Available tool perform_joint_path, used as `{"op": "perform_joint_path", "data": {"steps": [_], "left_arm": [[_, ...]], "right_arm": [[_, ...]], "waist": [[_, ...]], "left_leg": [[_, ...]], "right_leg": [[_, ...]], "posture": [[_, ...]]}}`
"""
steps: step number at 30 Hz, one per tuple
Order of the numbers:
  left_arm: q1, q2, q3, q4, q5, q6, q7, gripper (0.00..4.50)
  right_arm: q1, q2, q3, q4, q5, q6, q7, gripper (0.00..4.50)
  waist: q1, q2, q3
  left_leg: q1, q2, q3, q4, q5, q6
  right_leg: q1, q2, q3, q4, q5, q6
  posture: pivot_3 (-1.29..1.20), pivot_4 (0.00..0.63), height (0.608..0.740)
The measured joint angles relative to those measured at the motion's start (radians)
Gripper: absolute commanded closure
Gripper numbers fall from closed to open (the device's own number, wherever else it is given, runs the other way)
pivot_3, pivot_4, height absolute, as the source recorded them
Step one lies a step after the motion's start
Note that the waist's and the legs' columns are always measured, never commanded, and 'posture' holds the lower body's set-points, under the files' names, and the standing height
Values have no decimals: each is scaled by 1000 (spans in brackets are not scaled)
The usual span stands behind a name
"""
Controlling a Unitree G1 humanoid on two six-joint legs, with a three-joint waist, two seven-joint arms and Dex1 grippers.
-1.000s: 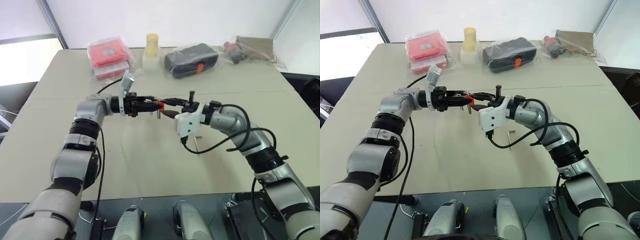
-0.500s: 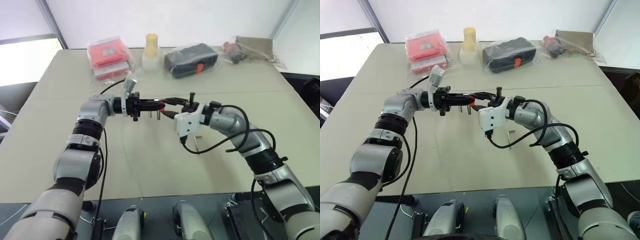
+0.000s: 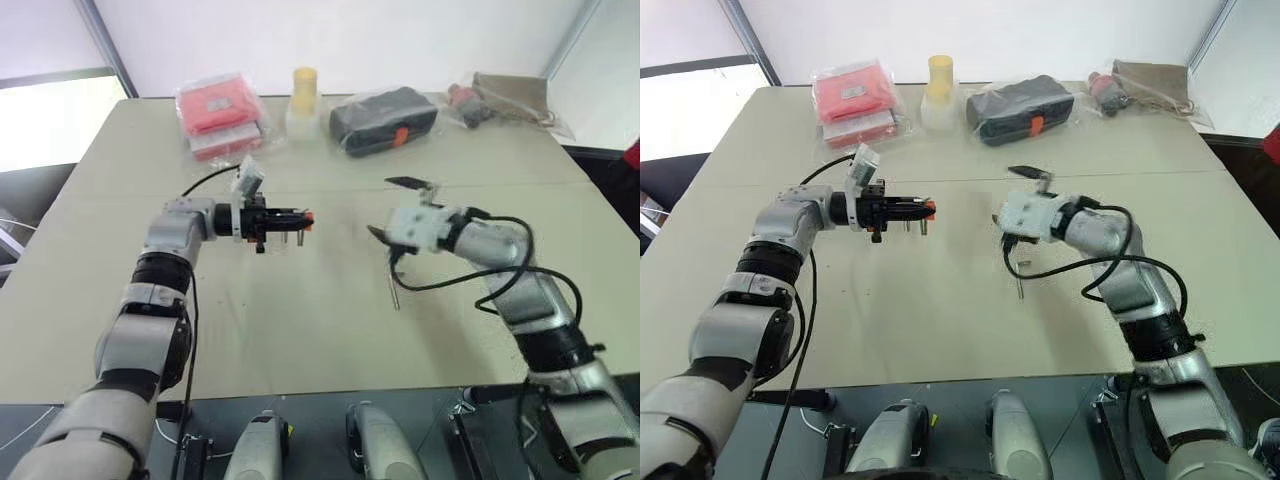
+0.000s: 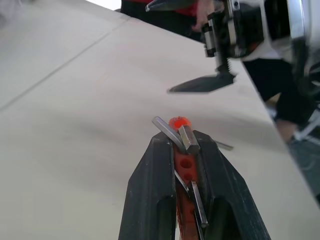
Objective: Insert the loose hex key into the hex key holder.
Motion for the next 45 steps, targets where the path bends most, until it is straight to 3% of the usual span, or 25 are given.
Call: {"op": "perform_joint_path", "data": {"steps": [4,8,20,35,38,43,45], "left_arm": [[83,-6,6,-190,-3,-26,91,4500],[158,-26,4,-327,-10,-25,174,4500],[228,-38,-4,-437,-40,26,272,4500],[257,-55,-6,-472,-55,29,340,4500],[257,-58,-6,-472,-55,29,348,4500],[257,-62,-3,-471,-55,26,374,4500],[257,-64,-3,-470,-55,25,383,4500]], "right_arm": [[-12,45,-158,-214,189,687,14,16],[-16,48,-174,-293,271,978,-23,16],[26,34,-143,-194,362,1004,-171,16],[10,125,-77,-138,429,998,-338,16],[9,122,-45,-116,412,962,-367,1278],[16,122,9,-89,380,903,-407,3808],[23,123,34,-92,377,884,-414,4423]], "waist": [[12,1,0],[20,1,0],[14,1,0],[10,0,-1],[9,-1,-1],[4,-2,-3],[0,-3,-3]], "left_leg": [[2,0,0,0,0,0],[1,-1,0,1,0,0],[1,-1,1,2,0,0],[2,-1,1,2,0,0],[3,0,1,2,0,0],[6,0,1,2,0,0],[6,0,1,2,0,0]], "right_leg": [[0,-1,0,2,0,0],[0,0,0,2,0,-1],[1,0,0,2,0,0],[1,1,0,2,0,0],[2,1,0,2,0,0],[4,2,0,2,0,0],[4,2,0,2,0,0]], "posture": [[0,150,740],[0,150,740],[0,150,740],[0,150,740],[0,150,740],[0,150,740],[0,150,740]]}}
